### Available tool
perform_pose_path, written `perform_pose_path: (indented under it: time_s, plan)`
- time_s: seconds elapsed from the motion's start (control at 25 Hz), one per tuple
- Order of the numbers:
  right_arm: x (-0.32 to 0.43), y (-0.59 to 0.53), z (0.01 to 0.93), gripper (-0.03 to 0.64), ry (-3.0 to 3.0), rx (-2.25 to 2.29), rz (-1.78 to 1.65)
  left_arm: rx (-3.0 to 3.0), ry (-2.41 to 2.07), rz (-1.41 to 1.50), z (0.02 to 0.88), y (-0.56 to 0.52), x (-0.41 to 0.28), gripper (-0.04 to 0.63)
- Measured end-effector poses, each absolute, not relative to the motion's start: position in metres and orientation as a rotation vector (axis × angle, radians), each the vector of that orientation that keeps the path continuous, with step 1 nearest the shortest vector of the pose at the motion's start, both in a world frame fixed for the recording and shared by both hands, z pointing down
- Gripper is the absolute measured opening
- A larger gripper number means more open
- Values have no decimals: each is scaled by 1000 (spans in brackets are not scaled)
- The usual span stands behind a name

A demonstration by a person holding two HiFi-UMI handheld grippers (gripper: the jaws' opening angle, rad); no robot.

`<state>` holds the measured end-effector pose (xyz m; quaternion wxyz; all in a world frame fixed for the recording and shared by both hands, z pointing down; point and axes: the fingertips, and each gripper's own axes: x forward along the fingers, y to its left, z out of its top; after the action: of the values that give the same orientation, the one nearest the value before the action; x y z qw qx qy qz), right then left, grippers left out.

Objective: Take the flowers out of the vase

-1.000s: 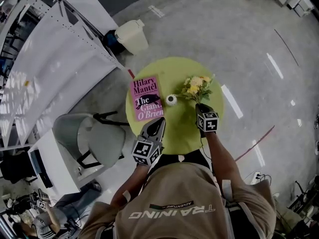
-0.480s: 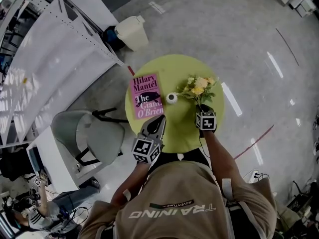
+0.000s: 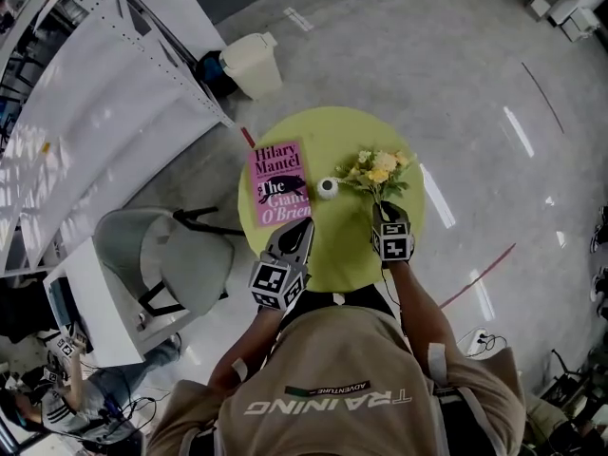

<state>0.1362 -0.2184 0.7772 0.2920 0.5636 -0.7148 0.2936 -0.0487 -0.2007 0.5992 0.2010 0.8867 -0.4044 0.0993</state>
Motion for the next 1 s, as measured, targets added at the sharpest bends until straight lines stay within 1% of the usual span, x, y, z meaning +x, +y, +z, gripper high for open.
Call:
perform_pose_path:
  time_s: [0.04, 0.08, 0.12, 0.32, 0.52, 0.72, 1.0]
  plan:
    - [134, -218, 769, 59, -1927, 1498, 776, 2481, -1131, 271, 597, -201, -49, 6]
    - [131, -218, 761, 3, -1955, 1489, 774, 2483, -1133, 264, 596, -202, -48, 6]
    - [126, -218, 752, 0, -1992, 1464, 778, 2486, -1135, 258, 594, -204, -48, 6]
    - [79, -210, 700, -2, -2265, 1268, 801, 2516, -1135, 242, 584, -204, -47, 6]
    - [61, -217, 610, -2, -2481, 1317, 540, 2561, -1162, 206, 563, -209, -47, 6]
    - [61, -225, 557, -2, -2515, 1389, 366, 2570, -1178, 119, 533, -216, -43, 6]
    - [63, -219, 506, -3, -2578, 1438, 343, 2646, -1271, 109, 490, -222, -43, 6]
